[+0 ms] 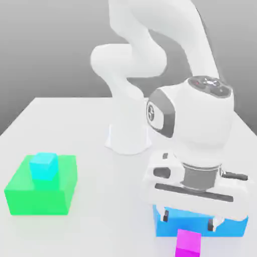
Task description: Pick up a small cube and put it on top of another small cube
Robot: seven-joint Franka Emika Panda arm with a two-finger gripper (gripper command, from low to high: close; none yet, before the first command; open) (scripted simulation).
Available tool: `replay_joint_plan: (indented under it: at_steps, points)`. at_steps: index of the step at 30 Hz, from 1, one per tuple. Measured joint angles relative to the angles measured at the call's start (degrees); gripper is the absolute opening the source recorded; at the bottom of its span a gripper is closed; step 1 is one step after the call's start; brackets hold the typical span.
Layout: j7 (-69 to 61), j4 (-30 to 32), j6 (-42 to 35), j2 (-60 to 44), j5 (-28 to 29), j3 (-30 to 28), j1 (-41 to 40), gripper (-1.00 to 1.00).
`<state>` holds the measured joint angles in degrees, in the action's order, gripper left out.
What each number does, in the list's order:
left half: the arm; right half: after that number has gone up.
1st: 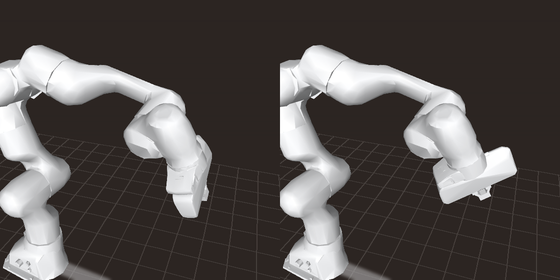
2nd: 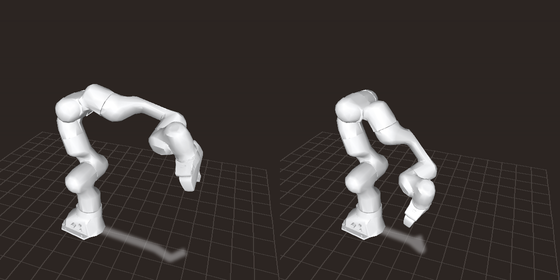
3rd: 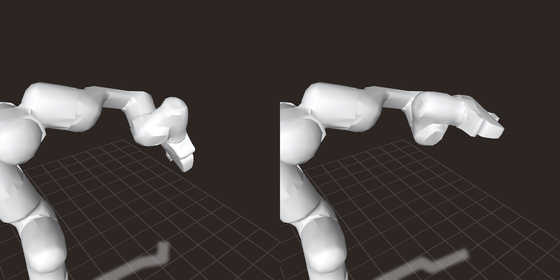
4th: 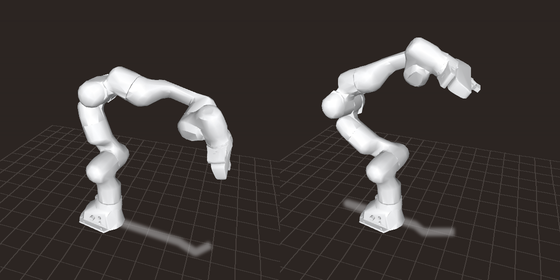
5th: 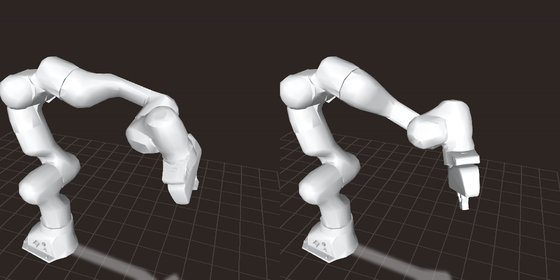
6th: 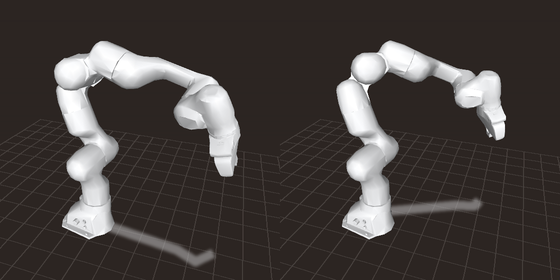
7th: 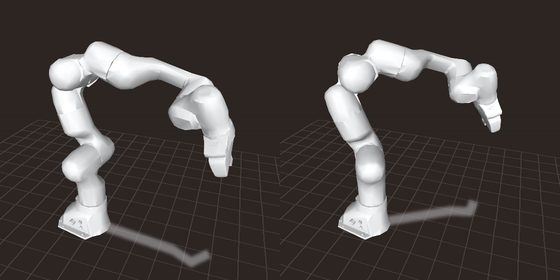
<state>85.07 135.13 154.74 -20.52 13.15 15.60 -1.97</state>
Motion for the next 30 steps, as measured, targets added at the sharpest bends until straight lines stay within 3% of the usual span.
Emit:
replay_joint_plan:
  at_steps: [2, 3, 10, 15, 30]
  points:
    - [1.7, -0.8, 3.1, -4.2, 2.0, -1.8, 1.5, 0.0]
    - [2.4, -1.3, 4.7, -6.2, 3.0, -3.0, 2.4, -1.0]
    - [2.5, -1.4, 5.1, -6.7, 3.1, -3.3, 2.7, -1.0]
    - [-0.6, 0.9, -1.6, 2.3, -1.6, -0.3, -0.4, -1.0]
    - [10.2, 15.5, -16.4, 31.7, -6.0, -16.6, -21.8, -1.0]
